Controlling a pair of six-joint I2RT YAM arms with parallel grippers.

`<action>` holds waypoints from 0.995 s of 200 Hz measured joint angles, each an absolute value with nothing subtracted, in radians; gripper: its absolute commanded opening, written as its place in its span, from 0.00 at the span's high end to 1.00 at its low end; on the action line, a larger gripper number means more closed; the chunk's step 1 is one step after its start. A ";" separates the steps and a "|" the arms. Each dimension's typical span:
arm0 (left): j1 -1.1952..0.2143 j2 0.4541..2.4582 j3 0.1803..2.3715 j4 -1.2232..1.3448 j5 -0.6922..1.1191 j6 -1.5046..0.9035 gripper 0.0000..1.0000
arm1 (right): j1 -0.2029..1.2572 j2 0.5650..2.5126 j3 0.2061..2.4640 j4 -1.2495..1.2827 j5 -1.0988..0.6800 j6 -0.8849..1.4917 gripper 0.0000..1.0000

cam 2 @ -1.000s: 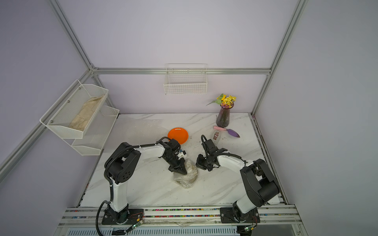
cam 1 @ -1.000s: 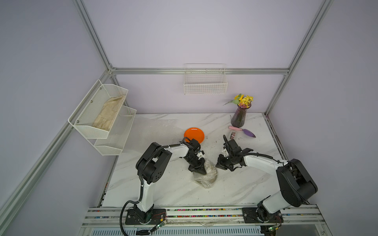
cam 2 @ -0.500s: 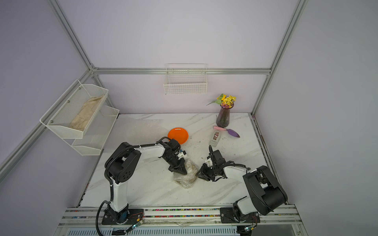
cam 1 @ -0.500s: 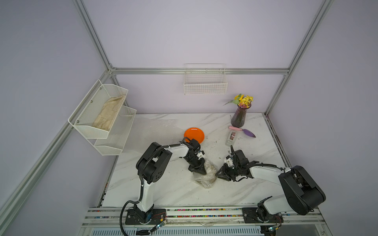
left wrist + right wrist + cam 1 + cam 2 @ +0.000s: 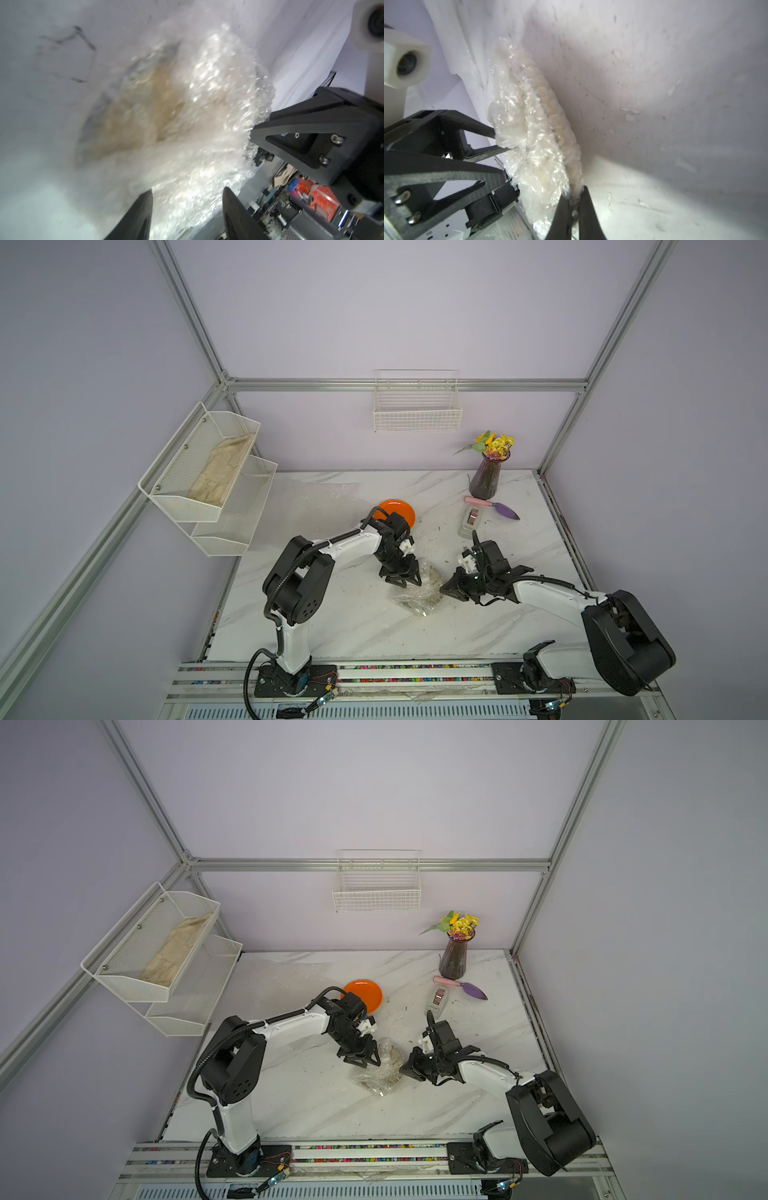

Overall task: Wrap dinner plates in bubble wrap
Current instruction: Pick up the bubble wrap from the center of the board, then place the bubble wrap at the center of the board.

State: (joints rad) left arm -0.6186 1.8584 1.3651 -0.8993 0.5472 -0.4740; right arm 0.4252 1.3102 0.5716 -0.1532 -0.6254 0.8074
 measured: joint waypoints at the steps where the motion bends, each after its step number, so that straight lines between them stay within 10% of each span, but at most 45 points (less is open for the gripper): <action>1: -0.616 1.854 1.370 -0.906 0.542 -0.475 0.38 | 0.423 1.308 0.574 -0.155 -0.625 0.808 1.00; 42: -0.488 1.760 1.506 -1.015 0.398 -0.447 0.34 | 0.266 1.345 0.745 -0.231 -0.602 0.804 1.00; 152: -0.243 1.805 1.530 -1.080 0.162 -0.354 0.33 | 0.101 2.277 1.704 -0.186 -0.480 0.815 1.00; 199: -0.243 1.881 1.549 -1.076 0.162 -0.337 0.32 | 0.085 2.307 1.726 -0.141 -0.455 0.865 0.75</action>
